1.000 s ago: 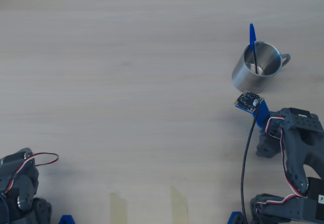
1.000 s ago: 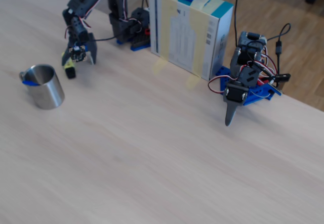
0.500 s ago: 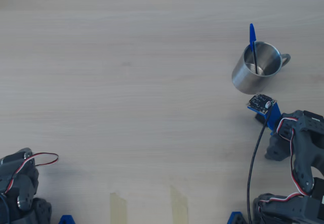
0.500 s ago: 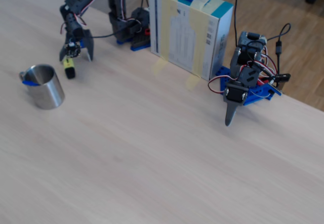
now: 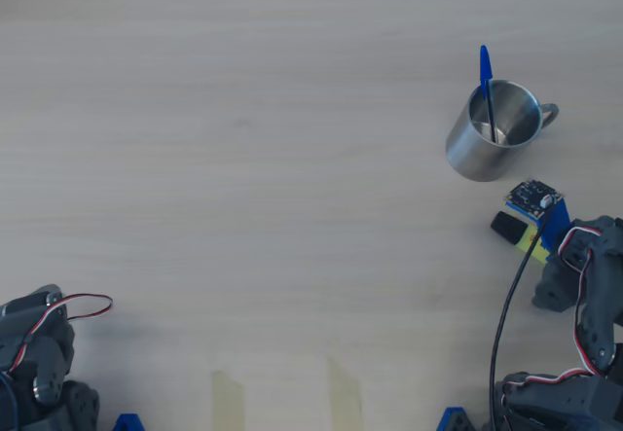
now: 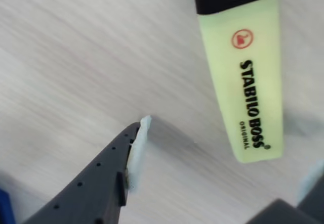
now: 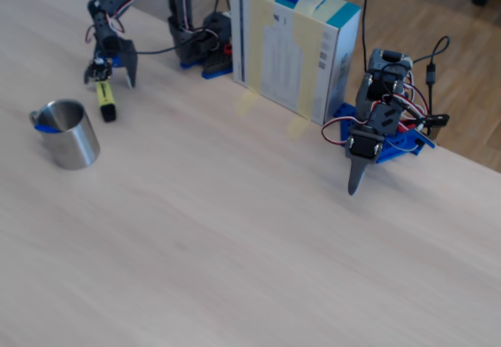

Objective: Grab the yellow pen and put it in the silver cup.

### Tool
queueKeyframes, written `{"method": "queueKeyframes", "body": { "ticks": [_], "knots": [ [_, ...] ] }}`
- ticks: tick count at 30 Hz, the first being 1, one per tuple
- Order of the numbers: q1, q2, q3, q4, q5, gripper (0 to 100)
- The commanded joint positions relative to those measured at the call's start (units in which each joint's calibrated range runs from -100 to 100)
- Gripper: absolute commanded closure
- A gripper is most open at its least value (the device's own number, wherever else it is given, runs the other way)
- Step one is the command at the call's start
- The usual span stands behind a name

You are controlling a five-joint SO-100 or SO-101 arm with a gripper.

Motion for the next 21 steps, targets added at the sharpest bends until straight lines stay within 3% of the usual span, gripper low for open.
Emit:
{"method": "queueKeyframes", "body": {
  "ticks": [1,21],
  "knots": [
    [0.11,-2.03,-3.59,0.41,0.35,53],
    [-3.64,-1.86,-9.04,0.41,0.04,53]
  ]
}}
